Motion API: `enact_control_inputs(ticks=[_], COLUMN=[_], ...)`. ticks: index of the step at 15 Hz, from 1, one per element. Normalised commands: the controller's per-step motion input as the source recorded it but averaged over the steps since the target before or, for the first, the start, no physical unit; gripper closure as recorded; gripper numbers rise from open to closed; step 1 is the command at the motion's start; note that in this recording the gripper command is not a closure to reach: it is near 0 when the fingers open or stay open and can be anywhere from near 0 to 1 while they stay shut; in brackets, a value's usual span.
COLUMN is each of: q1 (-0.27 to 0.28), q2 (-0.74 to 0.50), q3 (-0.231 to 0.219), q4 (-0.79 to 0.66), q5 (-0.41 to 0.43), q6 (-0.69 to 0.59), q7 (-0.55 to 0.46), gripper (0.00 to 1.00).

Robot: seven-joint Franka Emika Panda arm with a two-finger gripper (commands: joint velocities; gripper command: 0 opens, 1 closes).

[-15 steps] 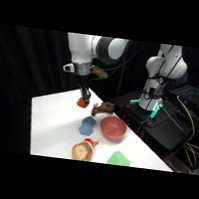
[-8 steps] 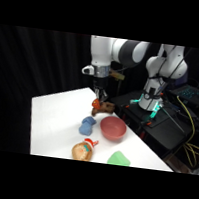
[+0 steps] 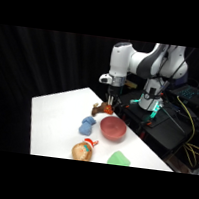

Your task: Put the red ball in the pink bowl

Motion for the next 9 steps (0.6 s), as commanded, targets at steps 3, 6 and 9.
enact_control_inputs(ticks=[3,6,9], q1=[0.061,0.039,0.012], q2=[0.11,0.35,0.43], q3=[0.079,0.075,0.024], q4=[-0.06,0.00,0.00], q5=[-0.123,-0.170,-0.154], q6=[0.36,0.46,0.47], q7=[-0.14,-0.09,-0.07], gripper=[0.17,0.00,0.00])
